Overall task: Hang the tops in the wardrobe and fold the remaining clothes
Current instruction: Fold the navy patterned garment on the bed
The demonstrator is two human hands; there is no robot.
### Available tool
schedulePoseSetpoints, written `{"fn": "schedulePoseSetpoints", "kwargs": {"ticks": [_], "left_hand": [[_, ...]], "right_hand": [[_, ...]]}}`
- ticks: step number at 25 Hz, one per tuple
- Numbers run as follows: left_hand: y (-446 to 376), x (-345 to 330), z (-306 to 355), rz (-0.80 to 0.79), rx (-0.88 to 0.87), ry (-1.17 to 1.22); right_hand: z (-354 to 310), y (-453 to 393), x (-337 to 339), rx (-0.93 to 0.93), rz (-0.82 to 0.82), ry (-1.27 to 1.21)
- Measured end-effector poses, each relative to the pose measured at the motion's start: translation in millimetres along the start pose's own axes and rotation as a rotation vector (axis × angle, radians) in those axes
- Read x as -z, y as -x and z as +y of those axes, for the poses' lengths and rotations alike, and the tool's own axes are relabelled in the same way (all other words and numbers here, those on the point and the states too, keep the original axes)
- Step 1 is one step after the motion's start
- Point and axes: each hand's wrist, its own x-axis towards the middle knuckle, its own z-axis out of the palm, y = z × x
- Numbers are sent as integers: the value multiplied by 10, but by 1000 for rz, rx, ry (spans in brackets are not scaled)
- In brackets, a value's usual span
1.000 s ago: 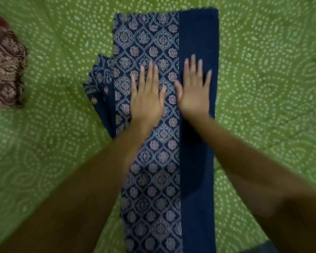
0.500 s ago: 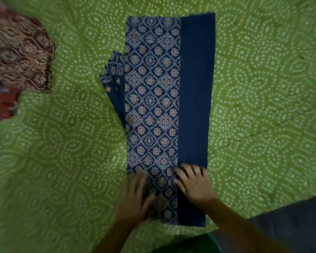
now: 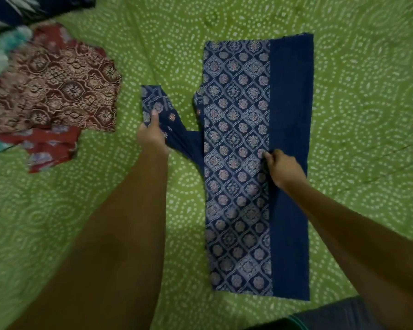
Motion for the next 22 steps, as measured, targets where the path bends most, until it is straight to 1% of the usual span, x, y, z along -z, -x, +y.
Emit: {"fn": "schedulePoseSetpoints", "kwargs": {"ticks": [1, 3, 4, 5, 6, 7, 8, 9, 11, 13, 15, 17, 20, 22], "left_hand": [[136, 253, -32, 25, -42, 61], [264, 795, -177, -23, -46, 246], [249, 1034, -241, -58, 4, 323], [206, 1207, -293, -73, 56, 354], [177, 1385, -295, -57, 97, 341], [108, 1510, -276, -19, 151, 307], [66, 1573, -268, 27, 187, 249], [57, 1600, -246, 48, 178, 161], [86, 1552, -260, 54, 26, -65], [133, 1456, -324, 139, -123, -194], [228, 1328, -346, 255, -205, -250], [317, 1207, -364, 264, -255, -353], [359, 1194, -329, 232, -120, -392], [388, 1310, -293, 241, -154, -550]], "right_hand": [[-44, 100, -38, -5, 46, -24], [-166, 303, -147, 17, 201, -82], [-271, 399, -196, 50, 294, -80], [-381, 466, -253, 110, 365, -53], [-572, 532, -340, 204, 400, -4], [-778, 585, -427, 301, 385, 49], [-989, 617, -509, 389, 329, 92], [-1207, 636, -597, 447, 253, 139], [-1591, 627, -806, 457, 88, 218], [-1885, 588, -972, 439, -17, 255], [-2067, 553, -1111, 518, -50, 272], [-2160, 560, -1259, 669, -73, 322], [-2218, 666, -1455, 869, -23, 315], [-2207, 766, -1564, 957, 62, 326]]}}
